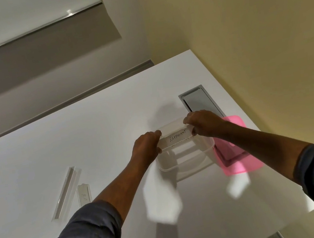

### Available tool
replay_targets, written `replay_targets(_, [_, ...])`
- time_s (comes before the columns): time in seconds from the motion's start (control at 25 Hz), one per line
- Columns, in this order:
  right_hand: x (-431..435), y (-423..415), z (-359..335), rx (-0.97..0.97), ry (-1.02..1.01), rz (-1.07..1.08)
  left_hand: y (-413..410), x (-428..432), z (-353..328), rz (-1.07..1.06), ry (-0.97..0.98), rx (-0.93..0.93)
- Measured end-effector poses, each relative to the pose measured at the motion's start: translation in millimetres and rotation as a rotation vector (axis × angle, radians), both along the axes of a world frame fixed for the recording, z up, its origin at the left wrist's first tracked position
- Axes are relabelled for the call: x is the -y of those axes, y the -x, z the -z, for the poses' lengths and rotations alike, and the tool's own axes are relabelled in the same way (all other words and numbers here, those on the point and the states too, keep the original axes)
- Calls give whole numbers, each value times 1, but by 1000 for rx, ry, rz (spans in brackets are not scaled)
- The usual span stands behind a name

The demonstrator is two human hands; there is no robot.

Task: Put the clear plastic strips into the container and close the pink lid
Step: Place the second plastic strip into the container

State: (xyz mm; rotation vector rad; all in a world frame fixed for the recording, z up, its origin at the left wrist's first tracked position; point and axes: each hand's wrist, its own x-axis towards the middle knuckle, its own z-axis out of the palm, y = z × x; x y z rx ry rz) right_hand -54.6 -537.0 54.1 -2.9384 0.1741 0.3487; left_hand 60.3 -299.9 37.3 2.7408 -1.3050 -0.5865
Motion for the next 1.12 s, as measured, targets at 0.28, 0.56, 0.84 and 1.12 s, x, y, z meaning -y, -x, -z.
replay_targets(0.28, [13, -4, 30, 27, 92, -83, -2, 19, 11, 82, -102, 70])
replay_targets(0.56, [8, -8, 43, -30, 272, -181, -3, 32, 16, 137, -133, 104])
replay_targets(0.84, [-5, -9, 54, -36, 284, -166, -4, 36, 34, 111, -142, 125])
replay_targets(1.12, [-4, -10, 58, -39, 229, -135, -2, 41, 46, 134, -207, 176])
